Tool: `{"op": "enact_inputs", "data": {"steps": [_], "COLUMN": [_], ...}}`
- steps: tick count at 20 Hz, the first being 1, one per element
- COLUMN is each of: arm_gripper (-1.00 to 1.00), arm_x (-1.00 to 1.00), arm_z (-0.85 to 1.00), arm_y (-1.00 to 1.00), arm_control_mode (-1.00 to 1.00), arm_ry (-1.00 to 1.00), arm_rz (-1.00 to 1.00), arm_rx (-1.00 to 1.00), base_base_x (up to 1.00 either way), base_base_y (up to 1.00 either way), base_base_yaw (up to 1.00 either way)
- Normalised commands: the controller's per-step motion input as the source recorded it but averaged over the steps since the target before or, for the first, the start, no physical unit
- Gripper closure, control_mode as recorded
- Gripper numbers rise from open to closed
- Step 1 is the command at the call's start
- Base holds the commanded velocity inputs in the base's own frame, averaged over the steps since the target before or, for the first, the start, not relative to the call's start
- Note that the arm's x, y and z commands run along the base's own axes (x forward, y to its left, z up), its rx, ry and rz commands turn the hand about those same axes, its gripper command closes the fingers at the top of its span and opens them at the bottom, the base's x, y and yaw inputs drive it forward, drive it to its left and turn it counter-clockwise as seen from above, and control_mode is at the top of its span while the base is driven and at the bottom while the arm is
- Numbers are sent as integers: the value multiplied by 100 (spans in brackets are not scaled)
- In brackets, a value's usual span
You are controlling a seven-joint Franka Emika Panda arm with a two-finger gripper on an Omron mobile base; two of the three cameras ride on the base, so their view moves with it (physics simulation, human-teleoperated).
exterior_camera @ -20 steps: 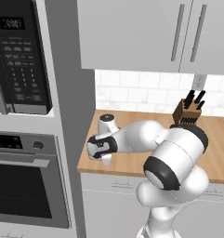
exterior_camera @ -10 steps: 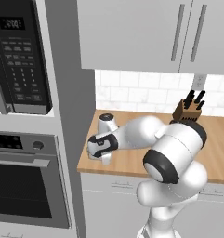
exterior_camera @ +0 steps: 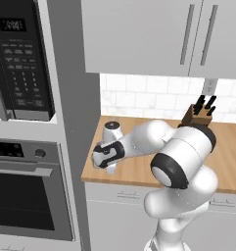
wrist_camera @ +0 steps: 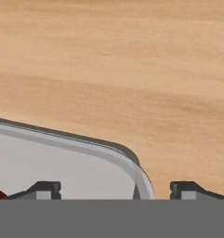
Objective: Take the meat container that has the steak and place it on the second highest rack of the freezer. Then take the vegetable container that has the corn and tomato and place it on the highest rack of the freezer.
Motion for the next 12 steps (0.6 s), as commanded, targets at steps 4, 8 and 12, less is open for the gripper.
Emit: {"op": "enact_inputs", "data": {"steps": [4, 8, 12], "arm_gripper": [100, 100, 100], "arm_x": [0, -6, -26], "arm_z": [-16, -13, 0], "arm_y": [0, 0, 0], "arm_control_mode": [-100, -100, -100], "arm_ry": [0, 0, 0], "arm_rz": [0, 0, 0], "arm_rx": [0, 0, 0], "base_base_x": [0, 0, 0], "base_base_y": [0, 0, 0], "base_base_yaw": [0, 0, 0]}}
